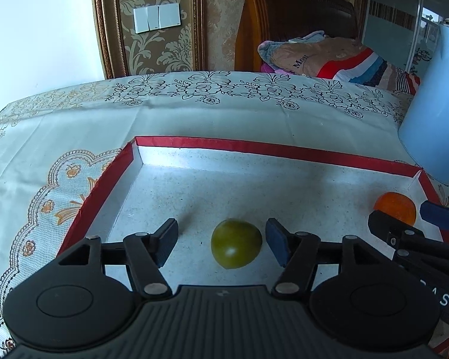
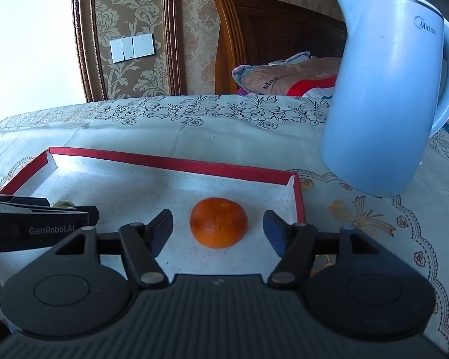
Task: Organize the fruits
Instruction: 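Open both grippers to set the lime and tangerine on the tray floor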
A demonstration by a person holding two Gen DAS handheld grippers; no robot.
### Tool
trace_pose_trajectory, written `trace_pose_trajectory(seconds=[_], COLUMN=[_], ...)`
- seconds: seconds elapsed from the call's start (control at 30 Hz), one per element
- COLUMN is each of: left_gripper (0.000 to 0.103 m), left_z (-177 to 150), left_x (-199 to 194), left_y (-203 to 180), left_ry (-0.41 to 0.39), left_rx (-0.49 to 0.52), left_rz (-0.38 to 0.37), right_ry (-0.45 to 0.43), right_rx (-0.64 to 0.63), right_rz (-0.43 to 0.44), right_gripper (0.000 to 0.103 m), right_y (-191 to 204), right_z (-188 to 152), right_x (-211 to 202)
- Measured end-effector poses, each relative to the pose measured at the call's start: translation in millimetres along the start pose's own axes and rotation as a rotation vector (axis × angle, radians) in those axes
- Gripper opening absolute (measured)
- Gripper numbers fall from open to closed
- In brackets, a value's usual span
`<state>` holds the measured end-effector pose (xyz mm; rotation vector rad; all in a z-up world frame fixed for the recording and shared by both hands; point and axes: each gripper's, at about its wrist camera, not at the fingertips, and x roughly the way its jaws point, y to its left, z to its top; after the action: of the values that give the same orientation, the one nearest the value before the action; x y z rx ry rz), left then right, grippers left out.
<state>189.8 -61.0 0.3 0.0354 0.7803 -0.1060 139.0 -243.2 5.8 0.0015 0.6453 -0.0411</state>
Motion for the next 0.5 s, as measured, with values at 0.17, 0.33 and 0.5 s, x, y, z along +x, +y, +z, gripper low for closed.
trace_pose_trajectory(seconds=[0.17, 0.33, 0.5], left_gripper=[0.064, 0.064, 0.072], left_z=[-0.8, -0.7, -1.7], left_x=[-1.1, -3.3, -10.0], left_y=[3.5, 5.3, 4.4], left_ry=[-0.001, -0.006, -0.036], left_rx=[-0.02, -0.027, -0.027], left_rz=[-0.006, -0.009, 0.006], right_ry=[-0.005, -0.041, -0.048], right_rx=[0.003, 0.012, 0.016], right_rz=[0.002, -0.015, -0.019], right_gripper=[0.071, 0.087, 0.094], right_y=[0.2, -1.4, -0.3], right_z=[-1.1, -1.7, -3.5], right_x=[-2.5, -8.0, -11.6])
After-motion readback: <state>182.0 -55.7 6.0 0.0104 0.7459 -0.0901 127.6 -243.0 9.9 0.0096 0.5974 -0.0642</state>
